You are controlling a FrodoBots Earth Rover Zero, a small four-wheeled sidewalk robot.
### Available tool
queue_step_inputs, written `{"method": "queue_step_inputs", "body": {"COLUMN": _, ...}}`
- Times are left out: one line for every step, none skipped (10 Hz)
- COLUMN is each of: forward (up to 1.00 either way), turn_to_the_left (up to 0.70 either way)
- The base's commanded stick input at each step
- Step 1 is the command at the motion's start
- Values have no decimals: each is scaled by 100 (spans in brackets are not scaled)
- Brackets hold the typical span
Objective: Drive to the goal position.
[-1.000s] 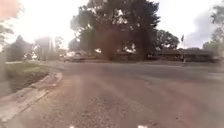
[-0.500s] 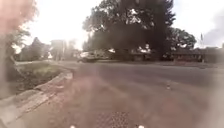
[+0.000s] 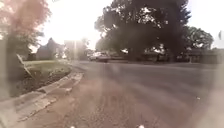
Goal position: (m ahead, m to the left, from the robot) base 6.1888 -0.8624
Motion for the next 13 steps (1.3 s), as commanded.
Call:
{"method": "queue_step_inputs", "body": {"forward": 100, "turn_to_the_left": 0}}
{"method": "queue_step_inputs", "body": {"forward": 100, "turn_to_the_left": 0}}
{"method": "queue_step_inputs", "body": {"forward": 100, "turn_to_the_left": 0}}
{"method": "queue_step_inputs", "body": {"forward": 100, "turn_to_the_left": 0}}
{"method": "queue_step_inputs", "body": {"forward": 100, "turn_to_the_left": 0}}
{"method": "queue_step_inputs", "body": {"forward": 100, "turn_to_the_left": 0}}
{"method": "queue_step_inputs", "body": {"forward": 100, "turn_to_the_left": 0}}
{"method": "queue_step_inputs", "body": {"forward": 100, "turn_to_the_left": 0}}
{"method": "queue_step_inputs", "body": {"forward": 100, "turn_to_the_left": 0}}
{"method": "queue_step_inputs", "body": {"forward": 100, "turn_to_the_left": 0}}
{"method": "queue_step_inputs", "body": {"forward": 100, "turn_to_the_left": 0}}
{"method": "queue_step_inputs", "body": {"forward": 100, "turn_to_the_left": 0}}
{"method": "queue_step_inputs", "body": {"forward": 100, "turn_to_the_left": 0}}
